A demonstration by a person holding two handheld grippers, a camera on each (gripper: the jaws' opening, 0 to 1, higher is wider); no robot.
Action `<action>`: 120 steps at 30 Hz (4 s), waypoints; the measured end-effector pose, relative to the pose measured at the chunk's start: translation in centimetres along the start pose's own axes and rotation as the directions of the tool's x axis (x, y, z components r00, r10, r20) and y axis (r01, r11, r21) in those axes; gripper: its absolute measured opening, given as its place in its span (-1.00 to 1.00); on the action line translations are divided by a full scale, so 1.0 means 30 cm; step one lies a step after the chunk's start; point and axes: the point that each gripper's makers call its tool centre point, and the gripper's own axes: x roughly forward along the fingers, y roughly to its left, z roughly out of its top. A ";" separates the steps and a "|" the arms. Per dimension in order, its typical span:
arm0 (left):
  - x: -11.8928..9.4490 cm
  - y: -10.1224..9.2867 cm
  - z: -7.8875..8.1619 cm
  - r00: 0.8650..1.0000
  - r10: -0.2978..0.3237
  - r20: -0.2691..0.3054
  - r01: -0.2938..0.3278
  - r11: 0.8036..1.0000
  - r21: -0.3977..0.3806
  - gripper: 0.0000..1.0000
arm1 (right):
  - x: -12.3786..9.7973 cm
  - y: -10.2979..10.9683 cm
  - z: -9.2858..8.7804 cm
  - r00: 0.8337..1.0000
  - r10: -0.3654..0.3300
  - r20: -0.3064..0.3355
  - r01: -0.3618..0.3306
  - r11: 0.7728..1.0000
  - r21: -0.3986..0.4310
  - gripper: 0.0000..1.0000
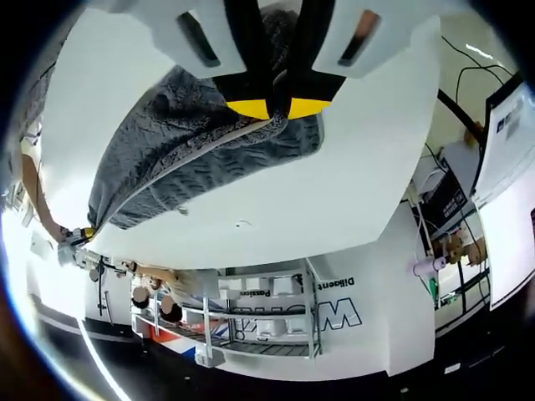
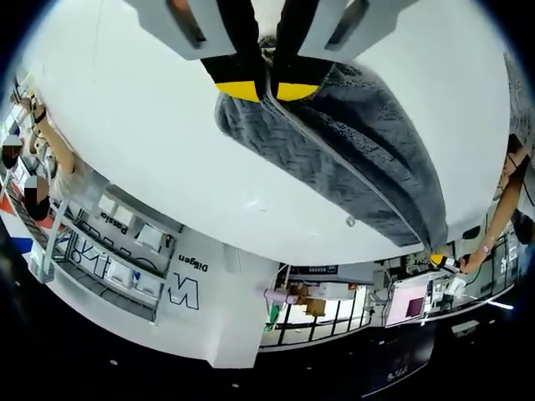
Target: Fold the towel on the table until its edges align and the towel forms a compact rectangular stack.
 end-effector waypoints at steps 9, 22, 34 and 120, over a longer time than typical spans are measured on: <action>0.044 0.021 0.048 0.999 0.035 0.038 -0.035 0.999 -0.006 -0.86 | 0.031 -0.053 0.048 0.998 -0.048 0.030 0.048 0.999 0.003 -0.91; 0.114 0.067 0.067 0.994 0.084 0.071 -0.080 0.995 -0.054 -0.86 | 0.109 -0.090 0.087 0.998 -0.067 0.020 0.067 0.998 -0.016 -0.91; 0.186 0.089 0.065 0.991 0.116 0.063 -0.112 0.992 -0.057 -0.86 | 0.194 -0.127 0.102 0.994 -0.114 -0.005 0.113 0.993 -0.043 -0.90; 0.147 -0.060 0.039 0.973 0.037 0.229 -0.009 0.993 -0.121 0.64 | 0.050 -0.168 0.092 0.911 -0.411 0.045 0.412 0.911 -0.006 0.81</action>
